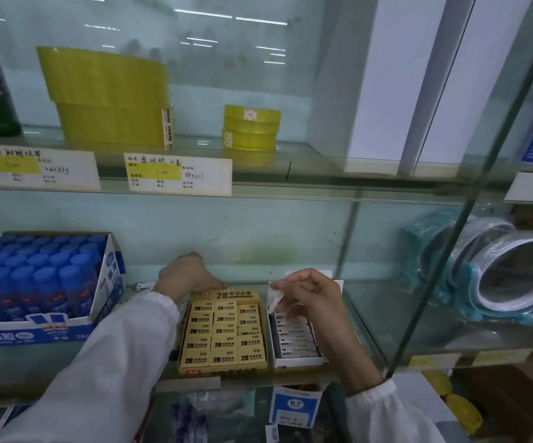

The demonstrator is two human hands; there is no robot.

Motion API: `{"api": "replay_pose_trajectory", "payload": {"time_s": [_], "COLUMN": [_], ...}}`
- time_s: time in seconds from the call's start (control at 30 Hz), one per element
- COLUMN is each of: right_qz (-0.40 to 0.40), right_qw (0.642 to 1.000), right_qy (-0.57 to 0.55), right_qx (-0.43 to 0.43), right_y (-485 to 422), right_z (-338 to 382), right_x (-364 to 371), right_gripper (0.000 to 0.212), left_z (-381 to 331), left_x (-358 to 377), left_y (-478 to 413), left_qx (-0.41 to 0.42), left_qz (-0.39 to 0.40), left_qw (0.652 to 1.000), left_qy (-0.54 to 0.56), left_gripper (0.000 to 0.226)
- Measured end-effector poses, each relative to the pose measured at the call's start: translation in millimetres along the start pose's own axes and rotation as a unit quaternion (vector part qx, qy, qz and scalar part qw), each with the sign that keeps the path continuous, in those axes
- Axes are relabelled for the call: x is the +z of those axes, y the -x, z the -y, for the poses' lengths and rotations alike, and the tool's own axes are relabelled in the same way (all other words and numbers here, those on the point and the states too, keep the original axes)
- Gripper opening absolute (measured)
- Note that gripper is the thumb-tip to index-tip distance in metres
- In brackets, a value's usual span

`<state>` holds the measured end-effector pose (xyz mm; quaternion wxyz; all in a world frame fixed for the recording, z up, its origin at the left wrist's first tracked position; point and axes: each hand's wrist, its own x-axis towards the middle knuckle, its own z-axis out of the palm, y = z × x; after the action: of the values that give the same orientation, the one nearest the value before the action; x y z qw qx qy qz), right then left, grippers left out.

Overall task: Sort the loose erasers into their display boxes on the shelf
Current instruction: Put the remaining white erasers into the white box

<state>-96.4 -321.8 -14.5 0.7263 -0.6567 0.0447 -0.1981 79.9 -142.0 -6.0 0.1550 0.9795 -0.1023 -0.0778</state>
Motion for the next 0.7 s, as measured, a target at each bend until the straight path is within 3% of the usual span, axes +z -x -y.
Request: {"api": "replay_pose_trajectory", "payload": {"time_s": [0.17,0.37,0.53,0.7], "right_qz": [-0.030,-0.063,-0.049,-0.057], "right_qw": [0.999,0.996,0.997,0.997], "right_qy": [0.017,0.058,0.053,0.044], "right_qx": [0.011,0.027,0.017,0.017], "right_y": [0.8,0.3,3.1,2.1], "right_z": [-3.9,-7.5,-4.1,-6.1], "right_x": [-6.3,-8.2,-10.6,-10.8], "right_gripper": [0.013,0.014,0.012,0.012], "left_z": [-3.3,-20.7,-26.0,-24.4], "left_x": [3.8,-4.1,-4.7,6.8], "left_y": [-4.4,-2.4,-12.7,-14.4], "left_qx": [-0.033,-0.042,-0.065,-0.079], "left_qz": [0.021,0.078,0.161,0.123], "left_qw": [0.998,0.994,0.984,0.982], "left_qy": [0.039,-0.057,0.045,0.119], "left_gripper": [0.072,0.060,0.047,0.032]}}
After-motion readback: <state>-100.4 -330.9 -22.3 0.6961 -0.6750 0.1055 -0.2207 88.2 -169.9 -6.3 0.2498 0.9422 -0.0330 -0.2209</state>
